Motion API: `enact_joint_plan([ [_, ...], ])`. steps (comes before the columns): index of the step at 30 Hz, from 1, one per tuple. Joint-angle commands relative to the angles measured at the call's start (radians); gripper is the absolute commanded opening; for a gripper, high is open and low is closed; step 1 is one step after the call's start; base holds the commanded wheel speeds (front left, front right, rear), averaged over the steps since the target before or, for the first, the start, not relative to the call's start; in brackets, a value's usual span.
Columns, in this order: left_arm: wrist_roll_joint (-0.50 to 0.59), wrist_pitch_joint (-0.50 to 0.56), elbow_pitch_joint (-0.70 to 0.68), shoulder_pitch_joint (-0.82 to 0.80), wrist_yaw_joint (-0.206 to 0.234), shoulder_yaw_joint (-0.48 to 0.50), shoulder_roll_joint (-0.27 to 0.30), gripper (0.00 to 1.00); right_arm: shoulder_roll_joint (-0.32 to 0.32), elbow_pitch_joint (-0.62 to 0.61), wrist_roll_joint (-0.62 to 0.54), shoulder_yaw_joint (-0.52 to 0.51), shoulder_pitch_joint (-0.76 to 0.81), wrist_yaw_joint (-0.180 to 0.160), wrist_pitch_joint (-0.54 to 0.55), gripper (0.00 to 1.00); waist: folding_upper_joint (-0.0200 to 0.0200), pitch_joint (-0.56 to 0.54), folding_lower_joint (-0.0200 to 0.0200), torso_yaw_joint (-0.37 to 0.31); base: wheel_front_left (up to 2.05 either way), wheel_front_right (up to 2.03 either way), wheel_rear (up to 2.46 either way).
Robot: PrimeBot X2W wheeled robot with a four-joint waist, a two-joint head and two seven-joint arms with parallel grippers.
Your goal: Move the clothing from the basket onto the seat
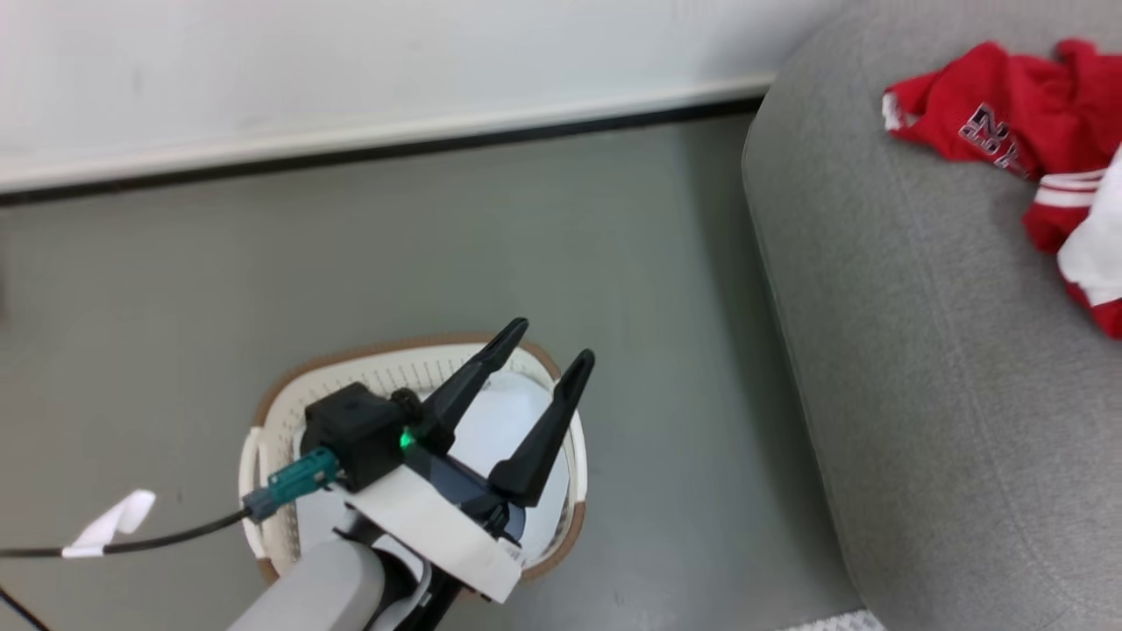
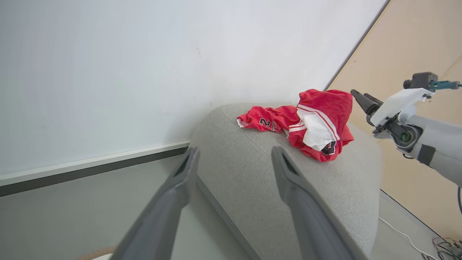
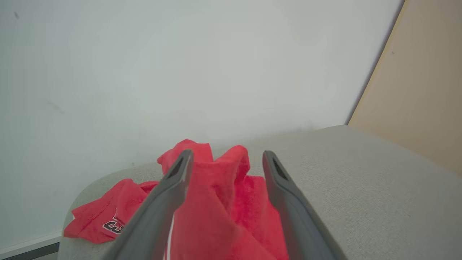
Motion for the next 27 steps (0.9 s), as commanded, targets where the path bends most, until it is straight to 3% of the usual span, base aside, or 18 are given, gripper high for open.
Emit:
enact_joint_plan([
  [1,-0.003,-0.007,0.008,0.014,0.0,0.003,0.003,1.0,0.006,-0.015,0.016,0.008,0.025,-0.003,0.001,1.0,0.0,-0.055,0.0001,0.004,0.0,0.0,0.0],
  [9,-0.031,-0.09,0.078,0.098,0.032,0.061,0.016,1.0,0.054,-0.376,0.154,0.193,0.321,-0.003,0.034,1.0,0.0,-0.169,0.0001,0.027,0.0,0.0,0.0],
  [15,-0.061,-0.129,0.134,0.17,0.058,0.135,0.011,1.0,0.089,-0.585,0.172,0.269,0.509,-0.003,0.055,1.0,0.0,-0.236,0.0001,0.076,0.0,0.0,0.0],
  [22,-0.031,-0.141,0.194,0.243,0.066,0.273,0.001,1.0,0.135,-0.673,0.174,0.332,0.659,-0.003,0.033,1.0,0.0,-0.289,0.0001,0.145,0.0,0.0,0.0],
  [27,0.048,-0.141,0.224,0.307,0.07,0.393,-0.034,1.0,0.159,-0.629,0.203,0.378,0.743,-0.003,0.009,1.0,0.0,-0.323,0.0001,0.177,0.0,0.0,0.0],
])
